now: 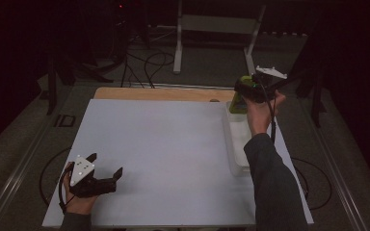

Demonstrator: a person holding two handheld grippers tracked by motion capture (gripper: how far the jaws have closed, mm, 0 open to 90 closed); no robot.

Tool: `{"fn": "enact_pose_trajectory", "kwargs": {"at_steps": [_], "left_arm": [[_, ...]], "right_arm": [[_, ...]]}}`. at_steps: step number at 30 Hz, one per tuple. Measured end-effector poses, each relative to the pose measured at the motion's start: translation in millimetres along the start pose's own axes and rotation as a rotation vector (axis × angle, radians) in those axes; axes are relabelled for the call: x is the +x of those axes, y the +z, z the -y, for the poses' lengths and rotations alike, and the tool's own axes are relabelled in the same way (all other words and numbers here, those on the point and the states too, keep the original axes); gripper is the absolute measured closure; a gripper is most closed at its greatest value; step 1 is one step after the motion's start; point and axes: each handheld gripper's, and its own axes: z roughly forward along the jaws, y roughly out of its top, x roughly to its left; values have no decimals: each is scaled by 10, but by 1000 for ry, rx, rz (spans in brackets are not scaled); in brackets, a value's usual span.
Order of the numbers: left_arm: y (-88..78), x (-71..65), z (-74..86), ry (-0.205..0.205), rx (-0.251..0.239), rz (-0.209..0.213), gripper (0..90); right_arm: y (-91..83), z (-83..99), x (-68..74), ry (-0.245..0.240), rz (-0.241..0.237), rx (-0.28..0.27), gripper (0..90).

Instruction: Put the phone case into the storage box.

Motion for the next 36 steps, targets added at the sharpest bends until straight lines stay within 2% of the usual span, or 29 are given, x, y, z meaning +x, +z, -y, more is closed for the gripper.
{"fn": "enact_pose_trajectory", "kwargs": {"at_steps": [22,36], "left_arm": [[1,9,5,-6,-3,-2,0],[4,12,1,-10,-6,0,0]], "right_arm": [[205,56,5,-4,18,26,159],[349,123,19,-19,43,64,158]]}}
